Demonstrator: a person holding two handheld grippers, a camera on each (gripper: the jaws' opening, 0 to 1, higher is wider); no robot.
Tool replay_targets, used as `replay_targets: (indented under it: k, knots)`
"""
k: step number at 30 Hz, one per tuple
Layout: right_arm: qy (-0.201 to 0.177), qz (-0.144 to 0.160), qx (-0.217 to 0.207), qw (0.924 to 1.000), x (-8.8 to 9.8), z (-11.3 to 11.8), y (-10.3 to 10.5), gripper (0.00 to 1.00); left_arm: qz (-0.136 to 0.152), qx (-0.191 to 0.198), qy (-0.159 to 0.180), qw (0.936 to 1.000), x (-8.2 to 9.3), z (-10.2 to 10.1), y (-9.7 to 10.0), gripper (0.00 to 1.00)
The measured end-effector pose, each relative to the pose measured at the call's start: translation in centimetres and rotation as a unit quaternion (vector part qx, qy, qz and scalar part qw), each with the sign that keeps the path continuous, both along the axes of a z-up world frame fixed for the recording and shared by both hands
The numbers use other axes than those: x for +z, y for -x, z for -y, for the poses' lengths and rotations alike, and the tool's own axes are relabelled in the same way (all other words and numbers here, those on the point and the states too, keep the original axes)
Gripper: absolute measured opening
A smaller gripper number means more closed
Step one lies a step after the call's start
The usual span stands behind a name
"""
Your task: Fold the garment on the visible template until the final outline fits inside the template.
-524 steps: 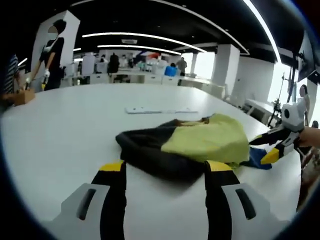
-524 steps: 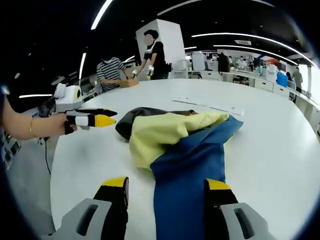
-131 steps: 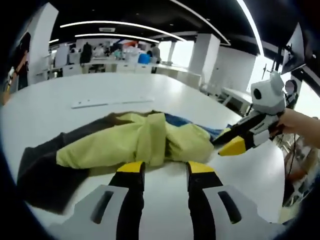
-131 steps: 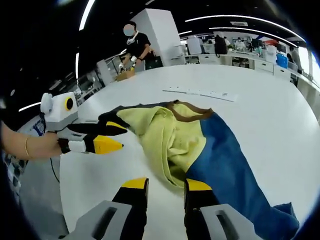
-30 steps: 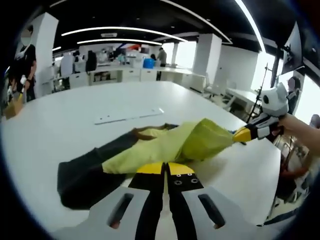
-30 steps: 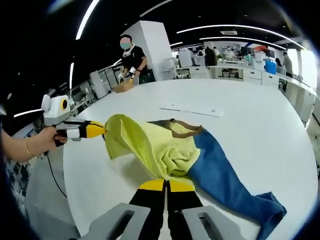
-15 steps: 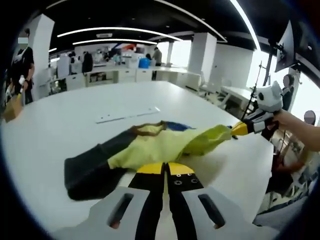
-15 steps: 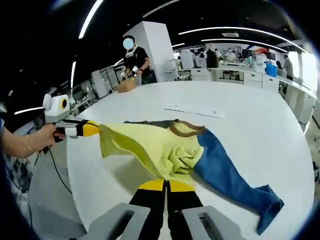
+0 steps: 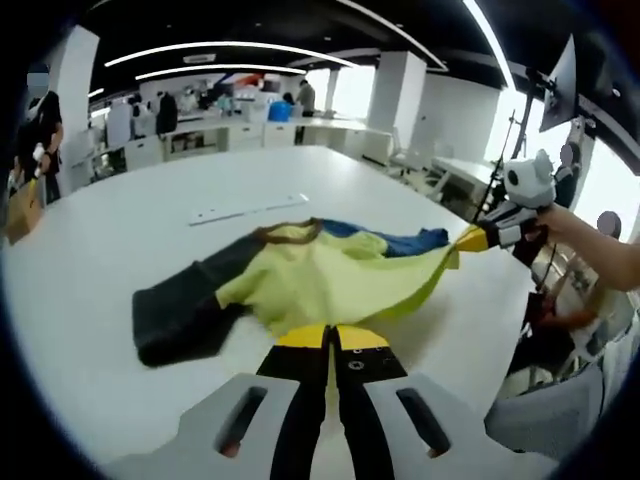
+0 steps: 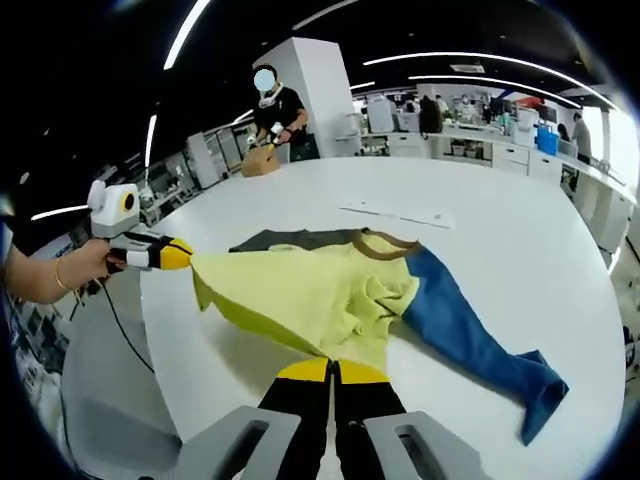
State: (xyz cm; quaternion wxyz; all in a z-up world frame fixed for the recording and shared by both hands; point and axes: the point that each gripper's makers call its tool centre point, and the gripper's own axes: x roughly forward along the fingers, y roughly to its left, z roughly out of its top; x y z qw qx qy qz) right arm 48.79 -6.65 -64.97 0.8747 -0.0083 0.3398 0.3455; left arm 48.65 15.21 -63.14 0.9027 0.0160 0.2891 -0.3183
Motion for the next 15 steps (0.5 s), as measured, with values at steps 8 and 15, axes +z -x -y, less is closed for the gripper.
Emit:
replay_targets:
  k: [8, 15]
  knots:
    - [-0.008, -0.017, -0.003, 0.9998, -1.1, -0.2, 2.4, 0.0, -0.015, -0.02, -0.021, 0.9995, -1.0, -0.1, 2.3, 0.0]
    - [-0.013, -0.041, -0.003, 0.9991, -2.7, -0.6, 4.6, 0.0, -0.033, -0.033, -0.04, 0.9981, -2.3, -0.3, 4.4, 0.0]
